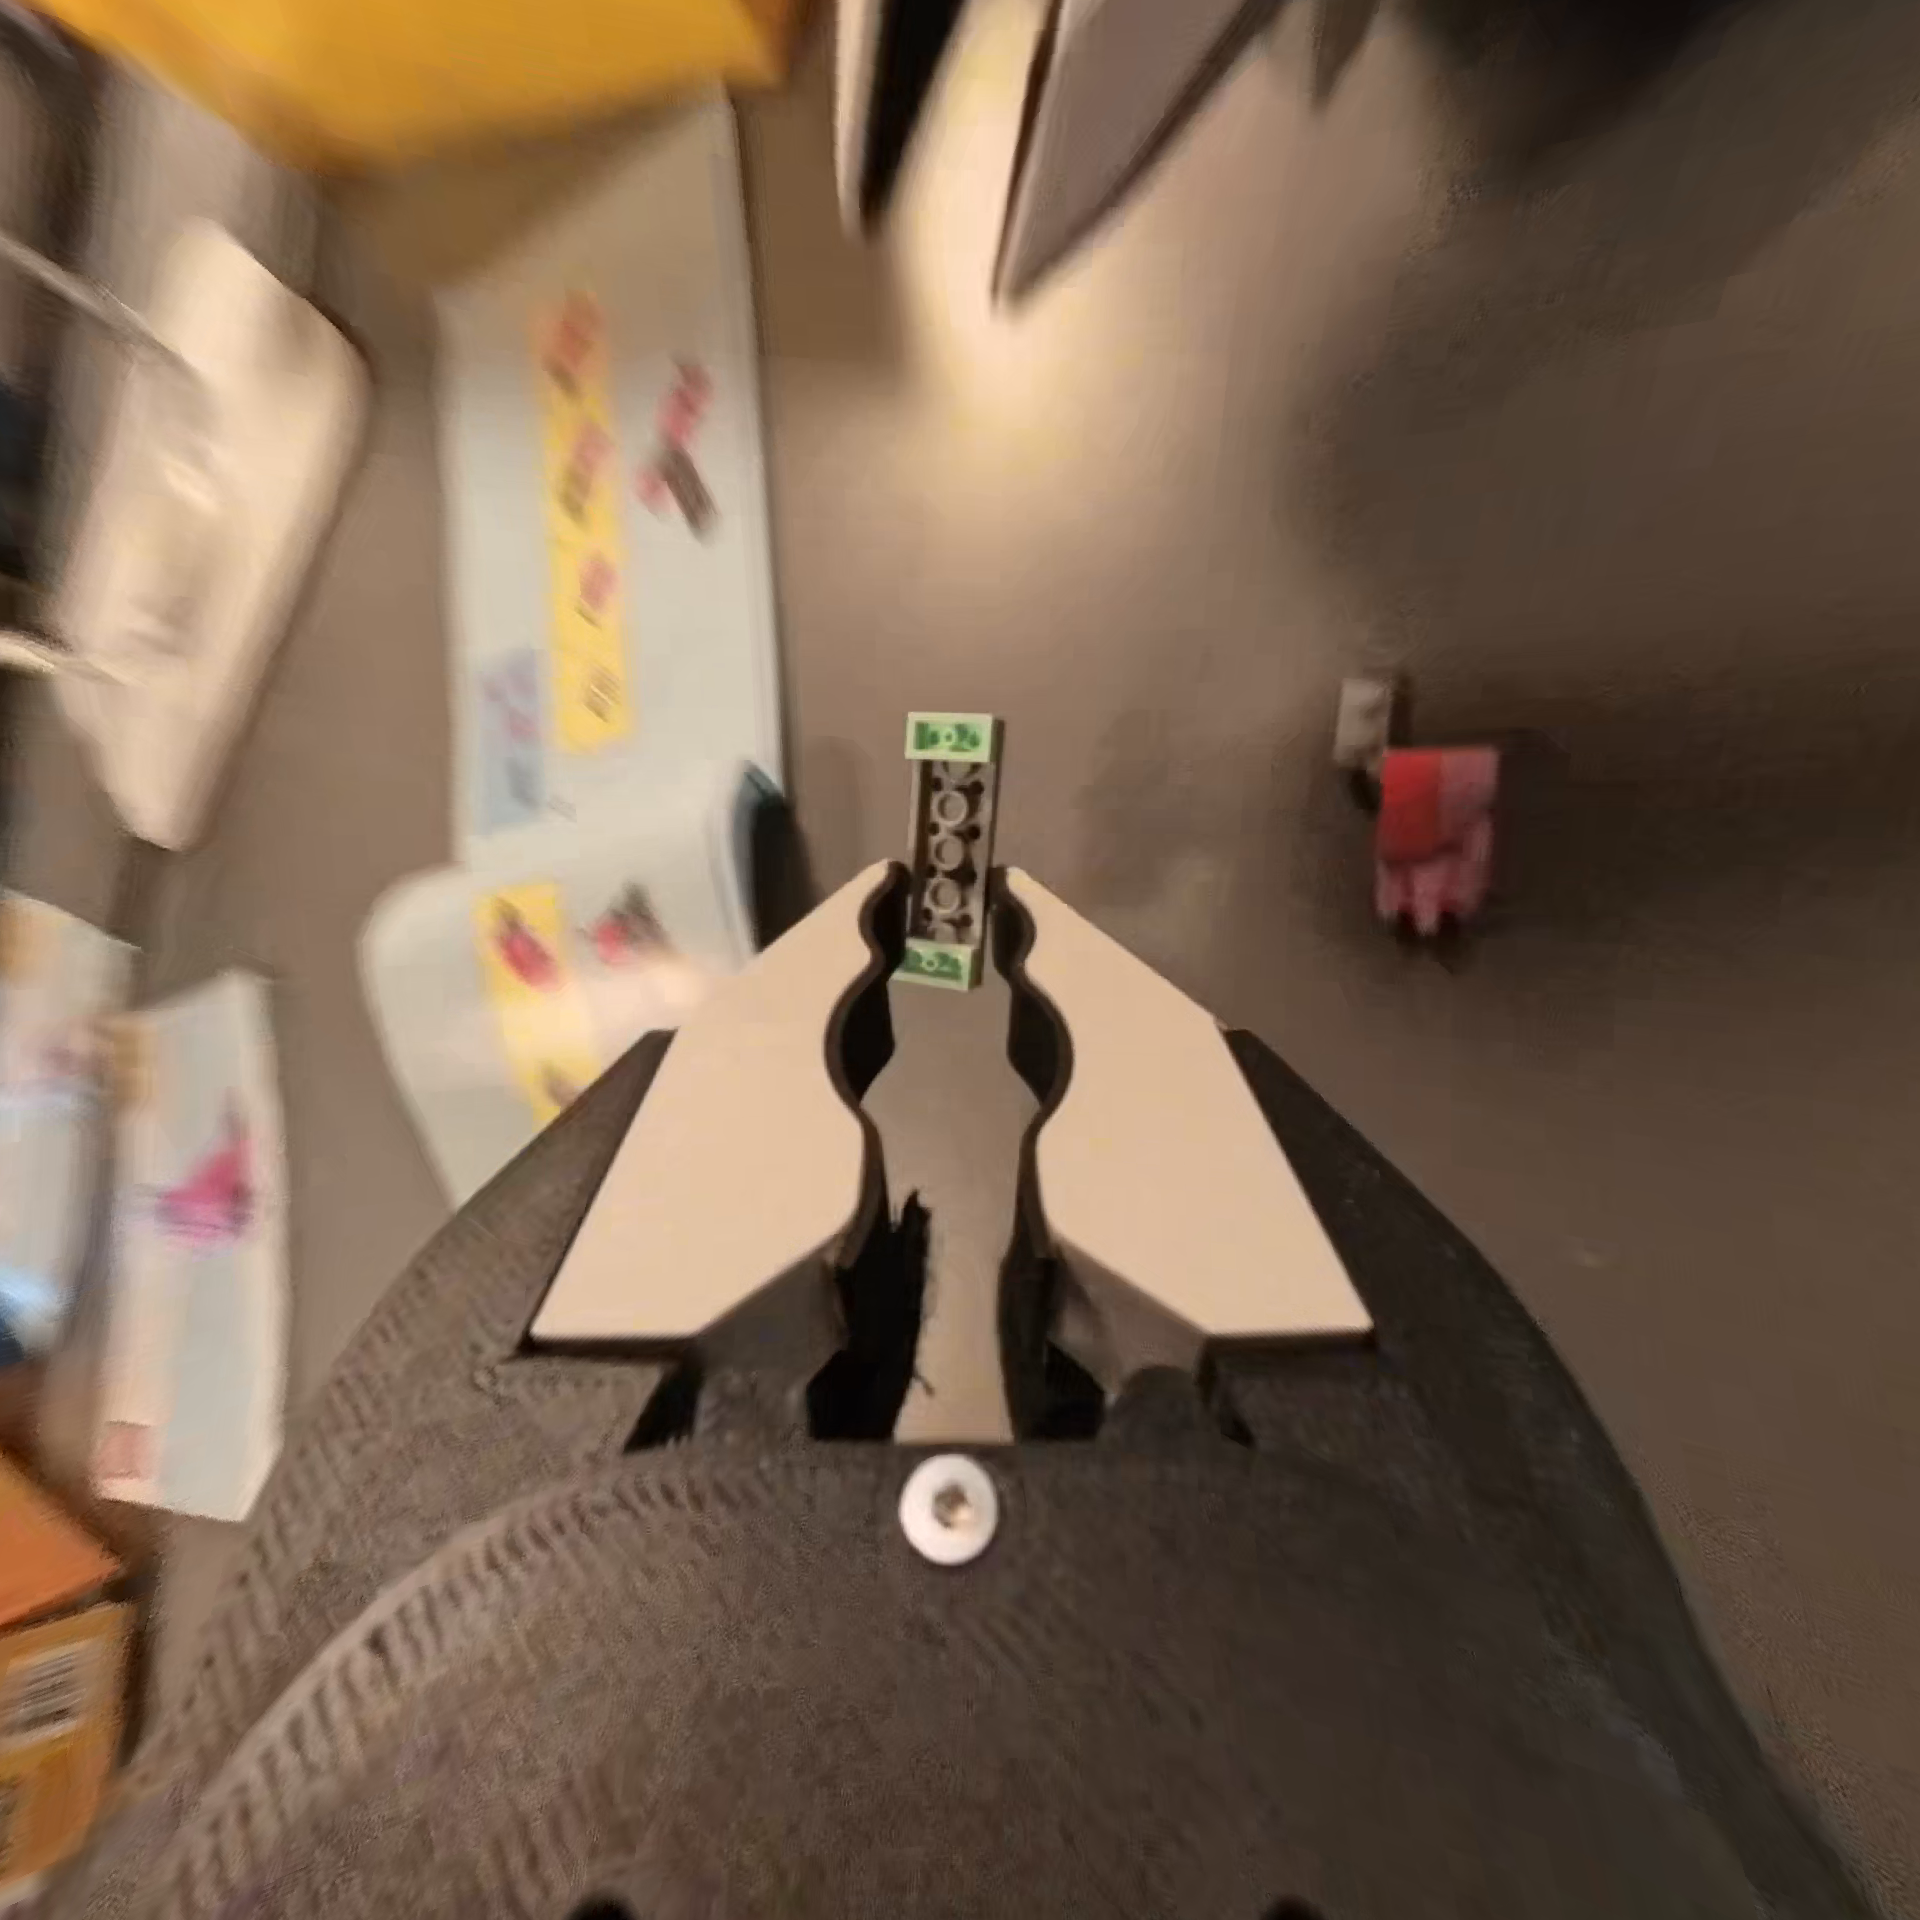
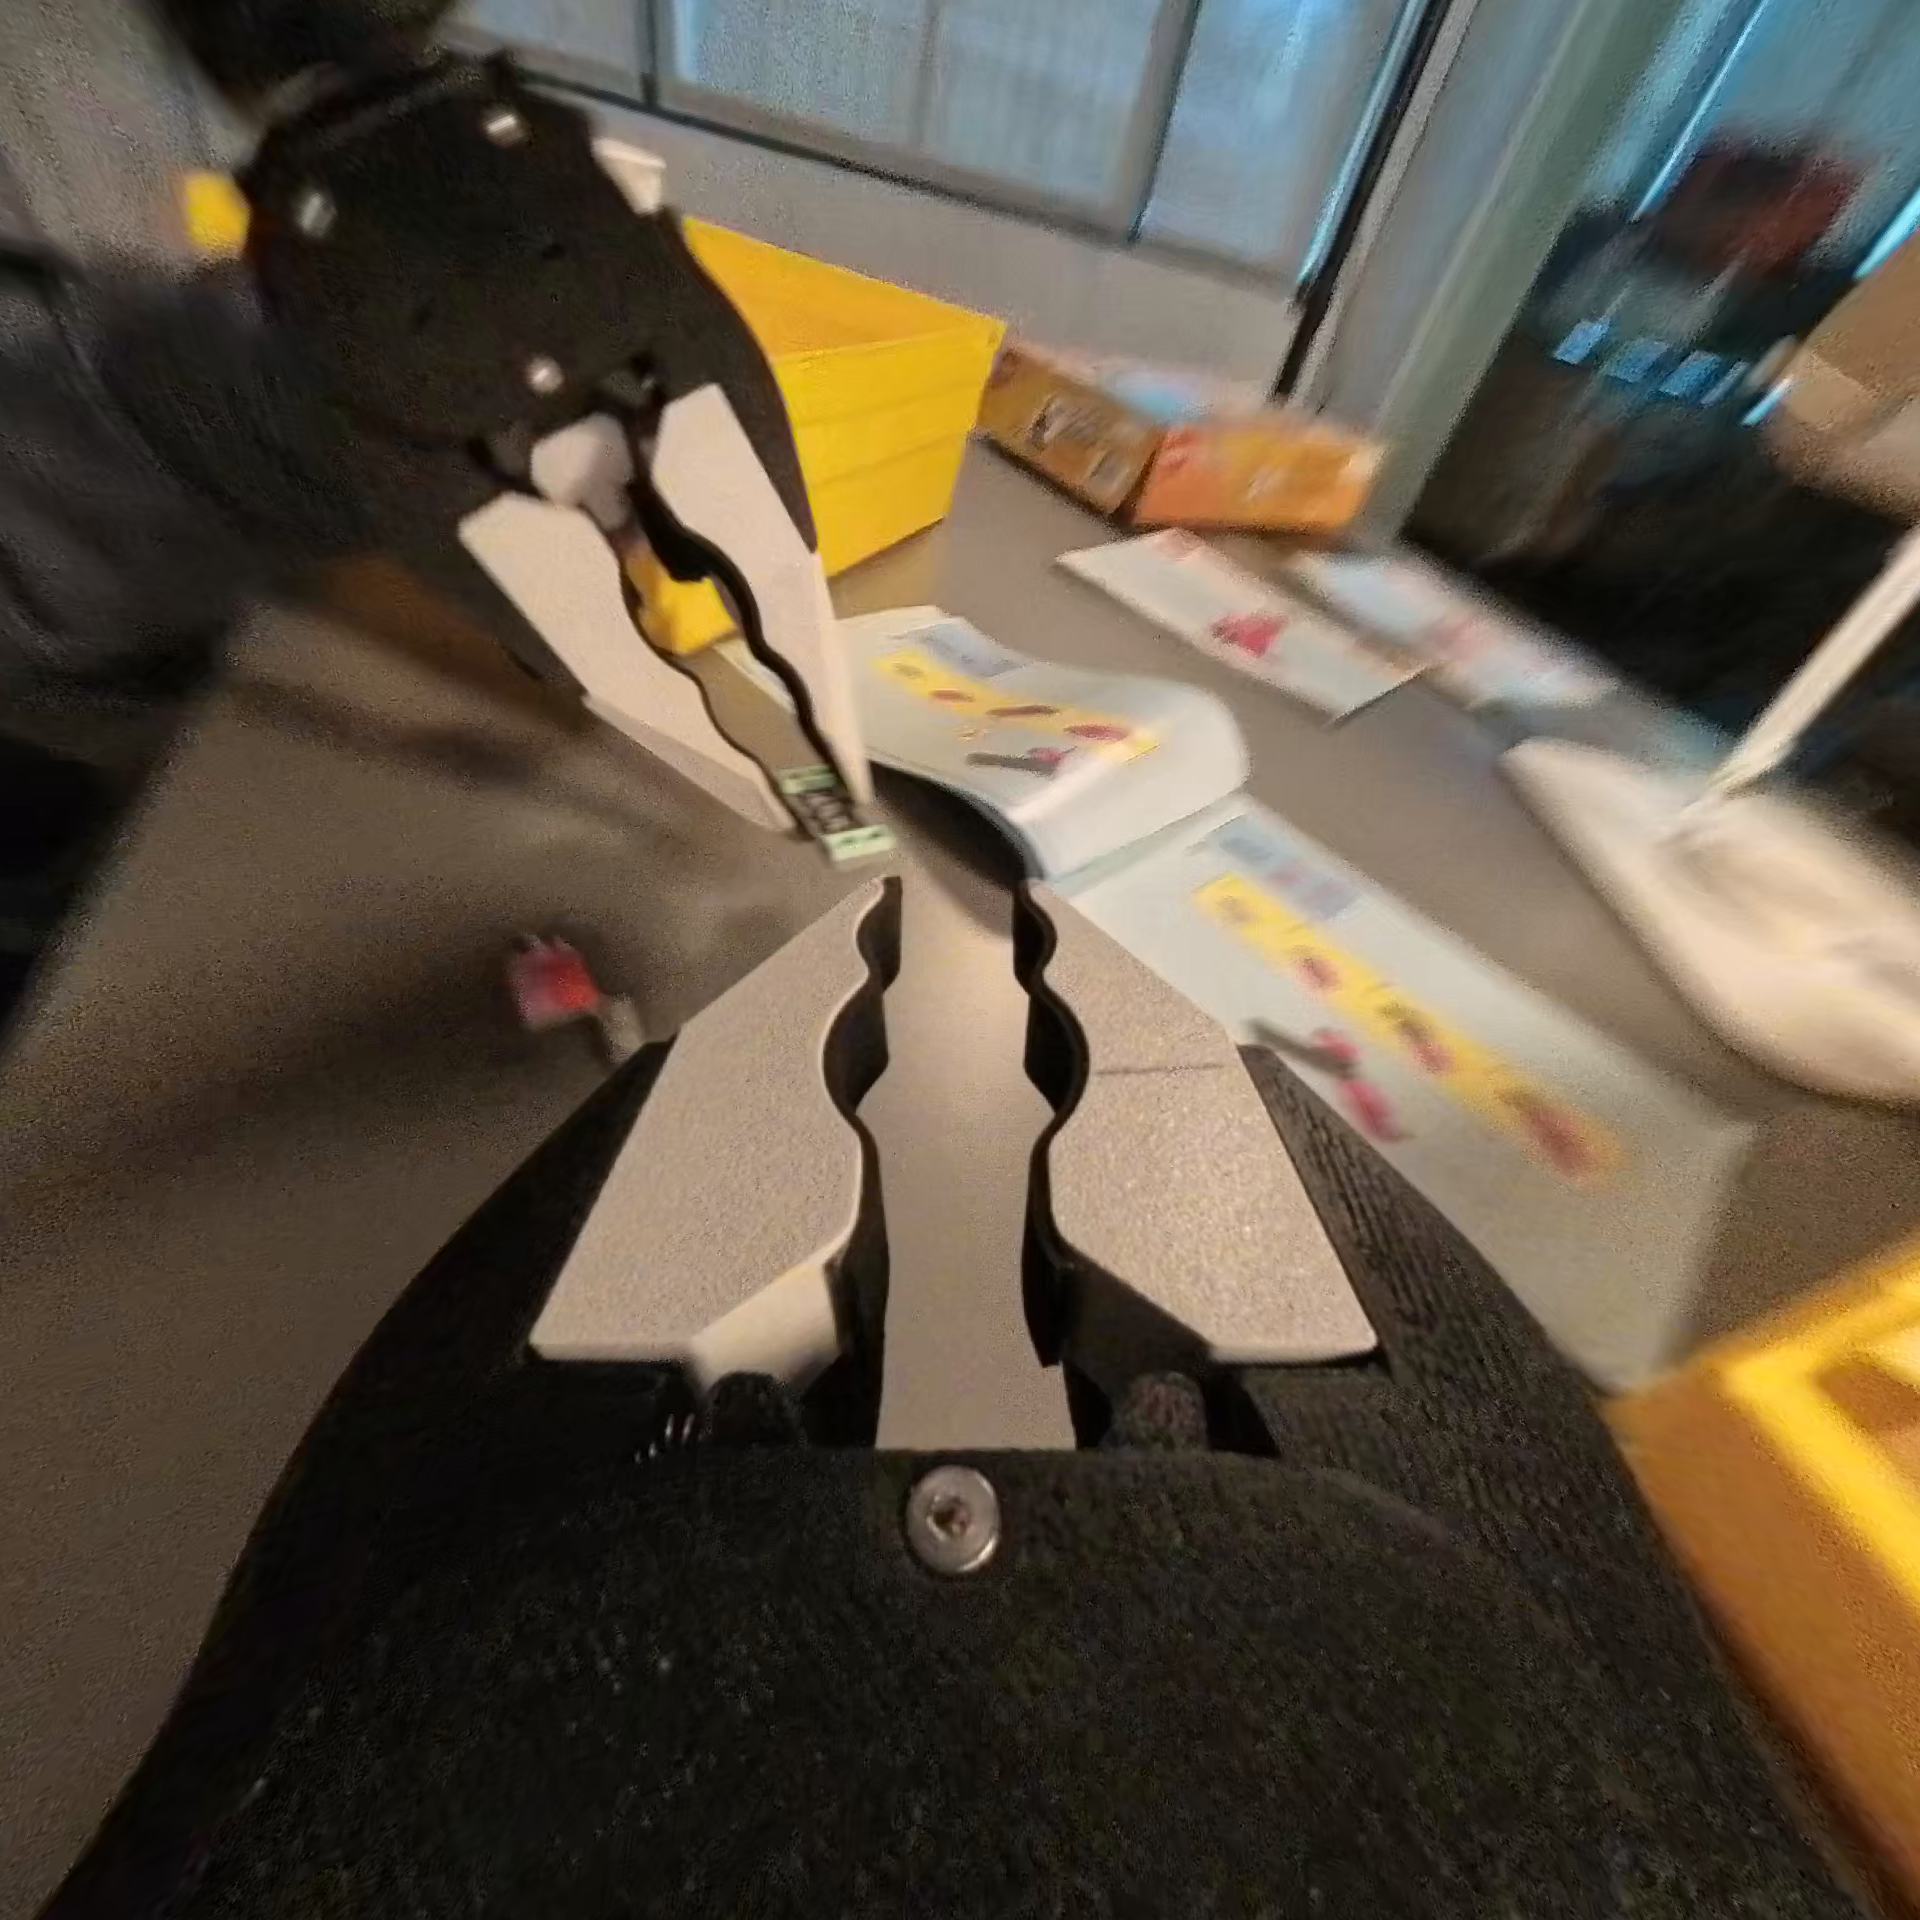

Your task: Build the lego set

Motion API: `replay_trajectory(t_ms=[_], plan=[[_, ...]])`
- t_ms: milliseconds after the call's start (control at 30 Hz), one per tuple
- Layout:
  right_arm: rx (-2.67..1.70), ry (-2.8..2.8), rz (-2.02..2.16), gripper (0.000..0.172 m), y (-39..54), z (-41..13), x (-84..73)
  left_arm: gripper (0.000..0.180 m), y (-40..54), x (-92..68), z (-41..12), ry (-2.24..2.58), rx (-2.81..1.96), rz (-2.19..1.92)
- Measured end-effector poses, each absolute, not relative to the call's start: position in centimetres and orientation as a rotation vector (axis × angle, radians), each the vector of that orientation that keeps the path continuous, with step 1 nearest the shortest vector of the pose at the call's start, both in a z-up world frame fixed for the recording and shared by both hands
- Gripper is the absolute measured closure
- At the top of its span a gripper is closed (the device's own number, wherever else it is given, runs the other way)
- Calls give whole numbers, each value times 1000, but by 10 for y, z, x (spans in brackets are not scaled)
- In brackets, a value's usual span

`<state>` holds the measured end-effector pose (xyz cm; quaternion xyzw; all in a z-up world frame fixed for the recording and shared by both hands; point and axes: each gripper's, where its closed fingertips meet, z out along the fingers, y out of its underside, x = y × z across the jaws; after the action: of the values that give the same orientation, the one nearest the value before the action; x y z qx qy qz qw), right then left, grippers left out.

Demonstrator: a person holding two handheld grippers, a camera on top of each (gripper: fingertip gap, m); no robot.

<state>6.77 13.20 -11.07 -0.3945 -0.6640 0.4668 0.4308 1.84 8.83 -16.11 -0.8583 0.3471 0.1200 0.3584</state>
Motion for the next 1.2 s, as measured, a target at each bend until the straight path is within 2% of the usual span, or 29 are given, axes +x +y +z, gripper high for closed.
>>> replay_trajectory(t_ms=[100,233,367,567,600,667,800,967,1200], plan=[[-1245,-1653,1434,144,126,-114,59,166,104,34,-137,951,-1907,534],[-1410,-1725,1710,146,105,-119,65,166,108,51,-136,1064,-1703,831],[-1474,-1756,1711,163,106,-127,69,166,109,58,-138,1086,-1616,942],[-1390,-1819,1623,164,105,-130,72,165,110,59,-134,1082,-1538,981],[-1363,-1821,1582,166,108,-131,72,165,110,61,-134,1079,-1519,969],[-1270,-1828,1461,166,113,-130,72,146,109,59,-130,1031,-1500,925],[-926,-1814,1014,166,130,-129,70,124,108,50,-135,910,-1628,654],[-394,-1886,334,166,133,-154,72,121,103,38,-122,701,-1669,346],[-185,-1916,157,166,125,-163,76,122,105,36,-127,685,-1711,336]])
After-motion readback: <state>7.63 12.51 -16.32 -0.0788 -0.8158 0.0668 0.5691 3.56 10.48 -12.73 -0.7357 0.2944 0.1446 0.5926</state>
